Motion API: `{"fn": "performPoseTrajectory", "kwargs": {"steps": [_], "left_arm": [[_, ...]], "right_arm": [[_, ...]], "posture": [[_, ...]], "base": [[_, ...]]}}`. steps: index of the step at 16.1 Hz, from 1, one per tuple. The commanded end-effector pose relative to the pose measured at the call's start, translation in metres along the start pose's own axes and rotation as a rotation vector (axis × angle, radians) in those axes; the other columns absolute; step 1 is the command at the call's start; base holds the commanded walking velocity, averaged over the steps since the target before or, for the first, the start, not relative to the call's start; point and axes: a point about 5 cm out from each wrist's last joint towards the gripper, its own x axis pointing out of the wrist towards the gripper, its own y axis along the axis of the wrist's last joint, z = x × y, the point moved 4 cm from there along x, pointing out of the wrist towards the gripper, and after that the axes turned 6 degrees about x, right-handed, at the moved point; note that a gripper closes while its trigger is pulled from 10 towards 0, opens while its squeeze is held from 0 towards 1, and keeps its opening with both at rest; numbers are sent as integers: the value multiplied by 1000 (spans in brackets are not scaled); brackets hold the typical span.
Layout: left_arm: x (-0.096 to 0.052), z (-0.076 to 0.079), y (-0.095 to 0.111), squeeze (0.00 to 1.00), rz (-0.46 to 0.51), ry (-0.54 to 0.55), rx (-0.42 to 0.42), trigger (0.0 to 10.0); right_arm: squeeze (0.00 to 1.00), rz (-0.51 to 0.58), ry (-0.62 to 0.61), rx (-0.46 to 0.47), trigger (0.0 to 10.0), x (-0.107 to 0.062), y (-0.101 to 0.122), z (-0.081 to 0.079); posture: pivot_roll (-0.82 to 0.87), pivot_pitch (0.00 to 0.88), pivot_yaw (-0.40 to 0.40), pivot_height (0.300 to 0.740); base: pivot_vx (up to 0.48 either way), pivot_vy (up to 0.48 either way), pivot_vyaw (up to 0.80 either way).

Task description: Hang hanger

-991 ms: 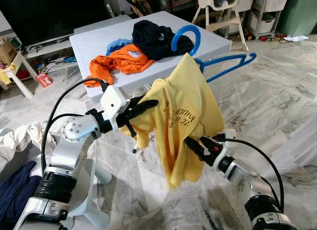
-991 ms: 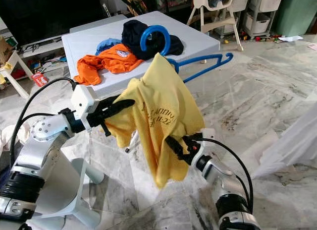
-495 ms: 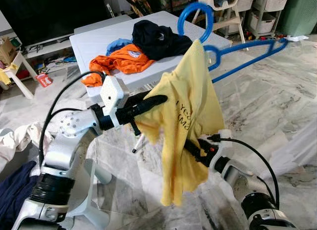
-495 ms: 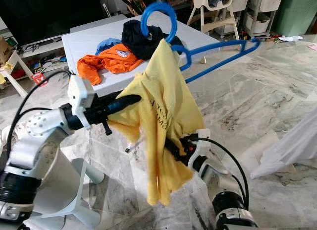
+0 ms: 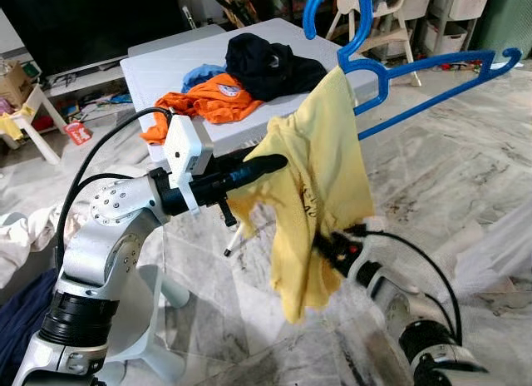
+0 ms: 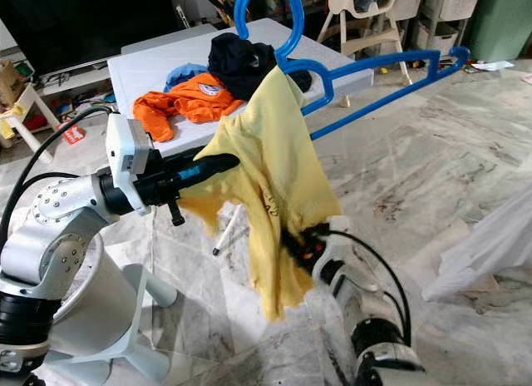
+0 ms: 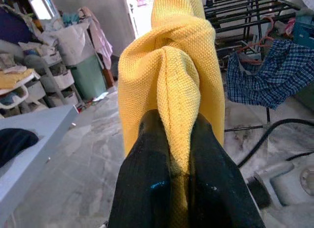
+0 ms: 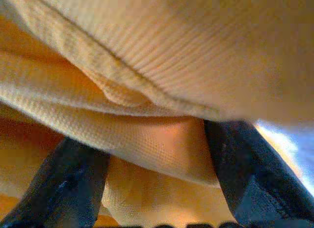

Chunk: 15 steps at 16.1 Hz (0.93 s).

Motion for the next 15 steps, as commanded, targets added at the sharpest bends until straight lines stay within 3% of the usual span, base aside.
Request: {"fn": "performPoseTrajectory", "kwargs": {"steps": [1, 9, 15], "left_arm": [[-5, -5, 18, 0, 50, 20, 38, 0], [-8, -7, 12, 0, 26, 32, 36, 0], [-12, -6, 1, 0, -3, 54, 27, 0]], "right_arm": [[0, 16, -47, -1, 0, 1, 4, 5], [0, 119, -287, -51, 0, -12, 31, 41], [0, 168, -339, -68, 0, -20, 46, 53]], "posture": [[-73, 5, 95, 740], [-81, 1, 93, 740], [-91, 6, 87, 740]], "base": [[0, 0, 0], [0, 0, 0], [0, 0, 0]]}}
